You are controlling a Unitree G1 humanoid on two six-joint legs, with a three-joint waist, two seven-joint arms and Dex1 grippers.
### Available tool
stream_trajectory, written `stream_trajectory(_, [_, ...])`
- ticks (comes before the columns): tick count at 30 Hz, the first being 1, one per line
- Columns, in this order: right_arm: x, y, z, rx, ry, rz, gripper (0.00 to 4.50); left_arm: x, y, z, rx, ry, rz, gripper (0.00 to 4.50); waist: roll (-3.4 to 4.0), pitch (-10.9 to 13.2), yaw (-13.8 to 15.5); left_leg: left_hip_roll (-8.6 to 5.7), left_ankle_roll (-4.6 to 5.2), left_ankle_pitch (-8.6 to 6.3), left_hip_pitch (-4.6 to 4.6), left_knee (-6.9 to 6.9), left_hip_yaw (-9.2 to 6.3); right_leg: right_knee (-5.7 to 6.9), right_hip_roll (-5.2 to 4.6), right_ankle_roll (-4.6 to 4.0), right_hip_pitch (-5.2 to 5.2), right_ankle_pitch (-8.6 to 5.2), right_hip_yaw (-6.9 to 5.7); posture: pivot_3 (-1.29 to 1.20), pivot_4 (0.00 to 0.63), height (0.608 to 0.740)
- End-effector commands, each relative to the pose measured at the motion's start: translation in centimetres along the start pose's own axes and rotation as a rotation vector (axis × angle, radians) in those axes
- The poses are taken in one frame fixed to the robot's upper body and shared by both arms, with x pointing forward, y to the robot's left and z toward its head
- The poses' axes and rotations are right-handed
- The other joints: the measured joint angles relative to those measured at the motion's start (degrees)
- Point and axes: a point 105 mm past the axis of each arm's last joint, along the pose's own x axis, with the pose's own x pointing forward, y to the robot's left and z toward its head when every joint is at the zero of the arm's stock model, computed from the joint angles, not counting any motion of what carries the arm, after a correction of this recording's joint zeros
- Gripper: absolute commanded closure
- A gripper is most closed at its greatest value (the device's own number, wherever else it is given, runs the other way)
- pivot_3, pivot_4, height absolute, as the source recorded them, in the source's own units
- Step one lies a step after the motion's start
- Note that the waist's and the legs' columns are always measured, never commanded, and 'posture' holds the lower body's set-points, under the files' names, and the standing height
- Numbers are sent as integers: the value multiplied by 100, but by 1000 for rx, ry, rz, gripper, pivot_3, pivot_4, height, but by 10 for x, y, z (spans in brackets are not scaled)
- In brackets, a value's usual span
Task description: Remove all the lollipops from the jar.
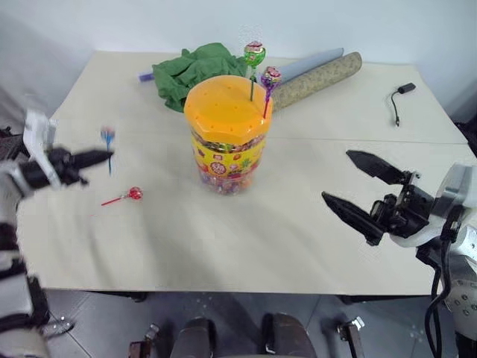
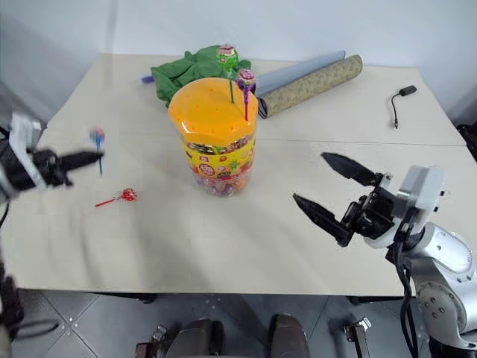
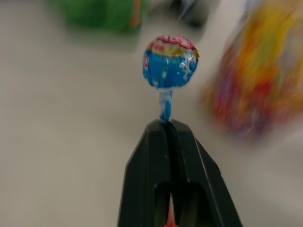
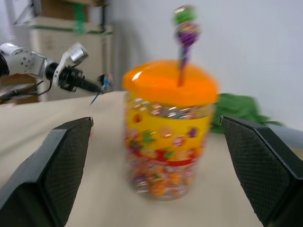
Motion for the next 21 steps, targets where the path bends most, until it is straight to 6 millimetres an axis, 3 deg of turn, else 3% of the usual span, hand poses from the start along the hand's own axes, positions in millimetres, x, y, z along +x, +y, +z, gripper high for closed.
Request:
stream_trajectory(1, [0,11,-6,-43,73,141,0,-27,-4,-18,22,68,59,4478,1,1,76,0,0,0,-1,2,-4,0,0,0,2,0,1,0,150,740])
stream_trajectory(8, [9,33,-17,-100,142,424,0,-40,-8,-62,-77,224,158,4478,5,4,266,2,0,0,-1,28,-5,-8,0,0,17,0,9,0,150,740])
stream_trajectory(10, [10,34,-18,-104,146,462,0,-38,-8,-64,-96,226,172,4478,4,4,264,0,1,-1,3,25,2,-8,0,0,16,0,17,0,150,740])
stream_trajectory(16, [10,20,-10,-99,115,406,0,-33,-16,-52,-112,180,135,2942,4,4,250,2,-1,0,3,17,9,-7,3,0,8,0,16,0,150,740])
stream_trajectory(21, [27,-6,6,-69,-4,180,0,-44,-29,-15,56,-94,-26,1354,4,4,216,5,-3,1,3,14,12,-7,3,-1,3,0,16,0,150,740])
